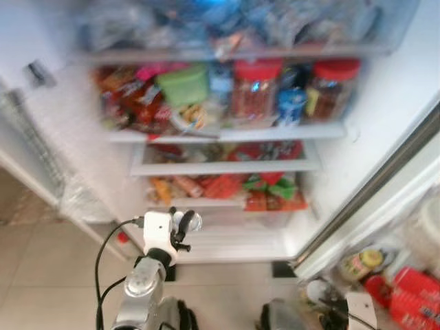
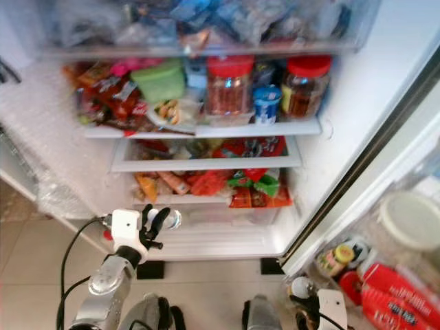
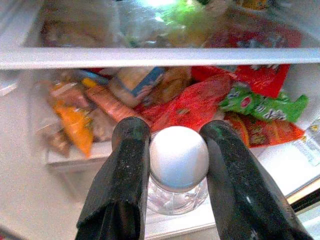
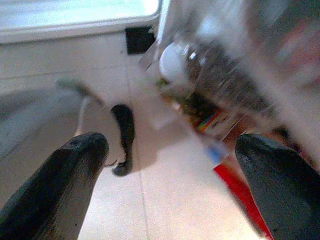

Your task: Restocking fridge

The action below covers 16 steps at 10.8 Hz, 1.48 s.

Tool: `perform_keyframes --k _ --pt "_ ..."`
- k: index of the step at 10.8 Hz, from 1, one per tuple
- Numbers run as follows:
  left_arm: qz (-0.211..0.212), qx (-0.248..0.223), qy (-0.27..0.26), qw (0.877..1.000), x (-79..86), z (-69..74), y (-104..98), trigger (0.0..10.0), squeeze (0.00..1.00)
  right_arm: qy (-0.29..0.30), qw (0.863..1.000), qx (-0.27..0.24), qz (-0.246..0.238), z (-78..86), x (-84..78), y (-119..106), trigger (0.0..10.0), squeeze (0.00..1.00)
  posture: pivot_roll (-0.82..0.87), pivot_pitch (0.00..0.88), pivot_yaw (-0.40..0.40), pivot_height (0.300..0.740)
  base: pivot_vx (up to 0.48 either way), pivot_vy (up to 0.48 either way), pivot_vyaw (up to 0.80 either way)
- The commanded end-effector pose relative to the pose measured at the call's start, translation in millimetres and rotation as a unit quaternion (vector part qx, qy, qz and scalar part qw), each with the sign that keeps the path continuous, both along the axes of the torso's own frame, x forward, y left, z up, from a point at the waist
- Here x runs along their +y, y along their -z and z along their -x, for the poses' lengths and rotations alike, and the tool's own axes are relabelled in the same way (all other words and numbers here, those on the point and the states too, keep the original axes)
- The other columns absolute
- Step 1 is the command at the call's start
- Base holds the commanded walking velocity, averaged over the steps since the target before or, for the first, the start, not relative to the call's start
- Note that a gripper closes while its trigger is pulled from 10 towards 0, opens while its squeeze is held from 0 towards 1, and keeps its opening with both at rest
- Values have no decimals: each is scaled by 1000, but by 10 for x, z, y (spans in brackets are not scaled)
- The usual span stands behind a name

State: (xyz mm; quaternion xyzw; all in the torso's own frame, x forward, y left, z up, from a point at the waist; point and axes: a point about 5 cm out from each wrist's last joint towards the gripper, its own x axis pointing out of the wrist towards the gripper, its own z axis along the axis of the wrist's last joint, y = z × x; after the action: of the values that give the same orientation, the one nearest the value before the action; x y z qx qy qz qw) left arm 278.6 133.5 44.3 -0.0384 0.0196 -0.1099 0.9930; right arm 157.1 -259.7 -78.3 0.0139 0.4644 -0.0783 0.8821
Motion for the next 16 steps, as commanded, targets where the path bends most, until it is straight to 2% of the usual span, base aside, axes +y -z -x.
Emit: perform_keyframes --k 1,2,3,4,7,11,13,16 --pt "-1 -3 4 1000 -12 6 -13 10000 0 9 1000 17 -3 106 -9 43 10000 0 -134 179 54 647 0 0 0" --pt "-1 -5 3 1000 -14 2 -23 10000 0 9 1000 11 -4 100 -10 38 10000 0 -134 179 52 647 0 0 0" --pt "0 -6 1 1000 -15 2 -28 10000 0 21 999 -24 -15 65 -2 12 10000 0 -136 180 52 647 0 0 0" --pt "1 -6 2 1000 -21 4 -27 10000 0 23 999 -27 -22 63 3 12 10000 0 -141 181 51 647 0 0 0" --pt "3 -20 3 1000 -39 -26 -103 10000 0 9 1000 -15 -21 73 4 19 10000 0 -138 180 49 647 0 0 0" --pt "-8 -58 15 998 -90 -131 -301 10000 0 5 1000 -15 -24 71 11 19 10000 0 -134 179 50 647 0 0 0" --pt "-30 -66 32 997 -119 -144 -325 10000 0 4 1000 -16 -26 67 18 19 10000 0 -137 178 51 647 0 0 0" --pt "-29 -64 26 997 -114 -142 -324 10000 0 5 999 -19 -29 60 23 17 10000 0 -137 177 53 647 0 0 0"
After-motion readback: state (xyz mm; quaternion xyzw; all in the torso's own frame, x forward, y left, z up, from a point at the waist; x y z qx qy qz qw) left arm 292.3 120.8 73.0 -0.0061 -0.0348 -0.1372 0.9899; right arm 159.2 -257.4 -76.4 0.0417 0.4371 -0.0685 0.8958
